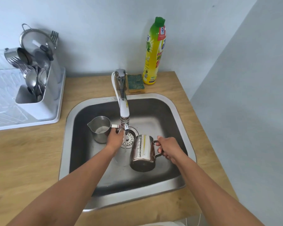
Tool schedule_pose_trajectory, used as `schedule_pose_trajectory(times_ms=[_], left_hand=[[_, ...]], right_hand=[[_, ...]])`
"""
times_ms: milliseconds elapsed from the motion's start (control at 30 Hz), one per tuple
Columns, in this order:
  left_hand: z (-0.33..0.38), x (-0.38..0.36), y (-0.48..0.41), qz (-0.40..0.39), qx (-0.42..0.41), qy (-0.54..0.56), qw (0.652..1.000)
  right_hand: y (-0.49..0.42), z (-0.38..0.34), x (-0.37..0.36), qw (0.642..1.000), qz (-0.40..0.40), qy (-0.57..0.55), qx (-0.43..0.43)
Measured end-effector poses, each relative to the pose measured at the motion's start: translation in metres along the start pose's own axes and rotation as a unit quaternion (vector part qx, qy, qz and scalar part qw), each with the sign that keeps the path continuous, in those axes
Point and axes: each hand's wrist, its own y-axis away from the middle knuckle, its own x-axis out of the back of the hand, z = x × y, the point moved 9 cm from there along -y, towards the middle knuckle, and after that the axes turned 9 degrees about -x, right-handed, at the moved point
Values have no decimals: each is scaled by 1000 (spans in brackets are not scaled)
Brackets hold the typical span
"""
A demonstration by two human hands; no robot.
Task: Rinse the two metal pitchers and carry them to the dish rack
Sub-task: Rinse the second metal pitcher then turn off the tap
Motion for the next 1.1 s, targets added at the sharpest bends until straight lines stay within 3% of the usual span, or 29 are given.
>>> schedule_pose_trajectory(times_ms=[267, 467, 600, 667, 733, 833, 933, 1100], left_hand=[[-1, 36, 41, 26, 8, -99, 995], [-15, 62, 59, 69, 22, -89, 993], [-2, 90, 73, 159, 33, -81, 983], [21, 105, 78, 200, -2, -102, 975], [59, 113, 74, 205, -89, -120, 967], [129, 114, 57, 168, -228, -171, 944], [191, 104, 35, 127, -313, -233, 912], [256, 76, -7, 56, -370, -354, 857]], right_hand=[[5, -23, -30, 996, -49, 41, 69], [9, -33, -45, 991, -63, 53, 109], [14, -36, -52, 988, -66, 62, 127], [17, -37, -53, 987, -63, 68, 134], [21, -38, -53, 986, -58, 71, 141], [25, -40, -51, 986, -54, 59, 146], [28, -39, -50, 986, -60, 30, 153], [43, -36, -50, 978, -87, -40, 184]])
